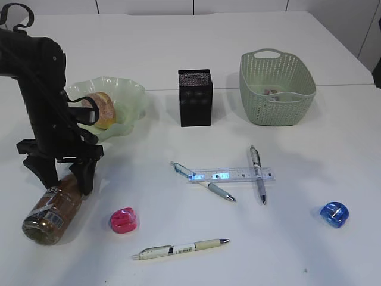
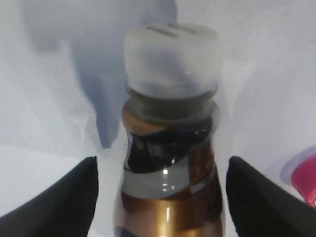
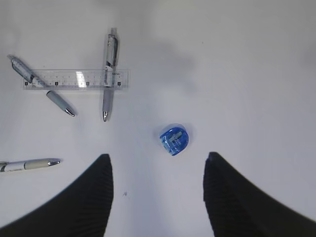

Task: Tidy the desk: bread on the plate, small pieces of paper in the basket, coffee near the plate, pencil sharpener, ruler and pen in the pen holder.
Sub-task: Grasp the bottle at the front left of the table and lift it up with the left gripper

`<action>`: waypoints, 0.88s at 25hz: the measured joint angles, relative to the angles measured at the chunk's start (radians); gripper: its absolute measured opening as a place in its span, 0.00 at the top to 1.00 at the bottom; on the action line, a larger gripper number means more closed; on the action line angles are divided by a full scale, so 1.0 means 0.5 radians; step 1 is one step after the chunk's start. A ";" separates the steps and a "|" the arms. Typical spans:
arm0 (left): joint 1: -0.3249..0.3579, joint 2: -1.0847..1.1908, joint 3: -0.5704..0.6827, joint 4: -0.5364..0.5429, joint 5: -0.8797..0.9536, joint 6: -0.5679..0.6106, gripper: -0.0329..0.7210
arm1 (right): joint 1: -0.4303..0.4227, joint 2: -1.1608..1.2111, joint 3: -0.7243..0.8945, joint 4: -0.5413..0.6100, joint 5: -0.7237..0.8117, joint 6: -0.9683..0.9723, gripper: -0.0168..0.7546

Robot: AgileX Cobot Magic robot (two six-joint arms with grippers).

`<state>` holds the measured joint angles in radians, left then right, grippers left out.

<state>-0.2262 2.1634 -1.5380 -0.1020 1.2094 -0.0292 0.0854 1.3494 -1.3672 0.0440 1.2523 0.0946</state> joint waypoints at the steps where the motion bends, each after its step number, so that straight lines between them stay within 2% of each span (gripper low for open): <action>1: 0.000 0.000 0.000 0.000 0.000 0.000 0.21 | 0.000 0.000 0.000 0.000 0.000 0.000 0.38; 16: 0.000 0.040 0.000 0.000 -0.004 0.000 0.25 | 0.000 0.000 0.000 0.000 0.000 0.000 0.38; 18: 0.000 0.040 0.000 0.000 -0.004 0.000 0.30 | 0.000 0.000 0.000 0.000 0.000 0.000 0.38; 22: 0.000 0.040 0.000 0.010 -0.004 0.000 0.50 | 0.000 0.000 0.000 0.000 0.000 0.000 0.38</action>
<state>-0.2262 2.1833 -1.5380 -0.0971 1.2074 -0.0292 0.0854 1.3494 -1.3672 0.0440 1.2523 0.0946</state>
